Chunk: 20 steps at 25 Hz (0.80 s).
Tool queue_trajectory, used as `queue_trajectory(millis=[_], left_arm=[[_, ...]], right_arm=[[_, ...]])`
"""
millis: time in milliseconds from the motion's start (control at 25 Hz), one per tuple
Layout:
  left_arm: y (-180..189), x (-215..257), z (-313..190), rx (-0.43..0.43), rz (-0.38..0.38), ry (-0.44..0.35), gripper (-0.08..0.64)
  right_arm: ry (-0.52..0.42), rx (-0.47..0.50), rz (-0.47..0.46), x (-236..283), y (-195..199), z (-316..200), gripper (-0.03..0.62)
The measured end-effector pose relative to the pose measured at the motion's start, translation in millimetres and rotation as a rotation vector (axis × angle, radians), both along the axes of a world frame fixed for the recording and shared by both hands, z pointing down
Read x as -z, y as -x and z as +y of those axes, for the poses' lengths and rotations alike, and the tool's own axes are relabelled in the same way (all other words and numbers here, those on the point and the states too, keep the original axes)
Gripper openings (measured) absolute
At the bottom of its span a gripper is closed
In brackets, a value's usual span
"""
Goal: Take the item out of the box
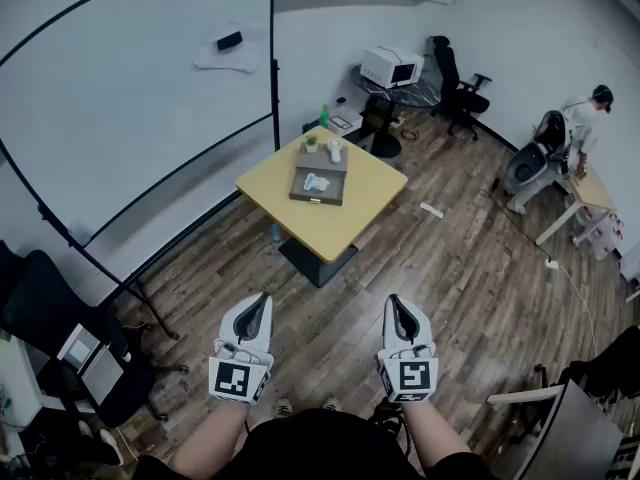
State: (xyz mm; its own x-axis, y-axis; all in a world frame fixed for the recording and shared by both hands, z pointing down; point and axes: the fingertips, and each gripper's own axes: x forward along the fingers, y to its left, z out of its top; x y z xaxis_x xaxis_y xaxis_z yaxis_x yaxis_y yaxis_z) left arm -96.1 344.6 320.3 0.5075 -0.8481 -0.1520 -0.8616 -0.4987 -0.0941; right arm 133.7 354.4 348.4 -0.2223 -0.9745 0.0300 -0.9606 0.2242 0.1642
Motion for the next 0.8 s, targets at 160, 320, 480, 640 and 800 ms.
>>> queue_trajectory(millis=[160,320,480,640,800], left_arm=[[0.2,-10.9,0.9,0.002,-0.006,0.006,0.000],[-0.7,-12.8,0.7,0.002,-0.004,0.007,0.000],[-2.3,-13.5,-1.7,0.001,-0.002,0.006,0.000],[-4.4,-14.8,-0.5,0.000,-0.003,0.007,0.000],[-5.2,-15.9,-1.0,0.006,-0.004,0.013,0.000]], right_arm=[[0.009,0.001,0.020,-3.2,0.3,1.2,0.006],[0.015,0.003,0.012,-4.6,0.3,1.0,0.006],[0.025,0.034,-0.007,-8.7,3.3,-1.3,0.006],[0.024,0.024,-0.014,-10.1,-0.8,0.6,0.008],[0.022,0.116,-0.024,-11.0,7.3,-5.1,0.300]])
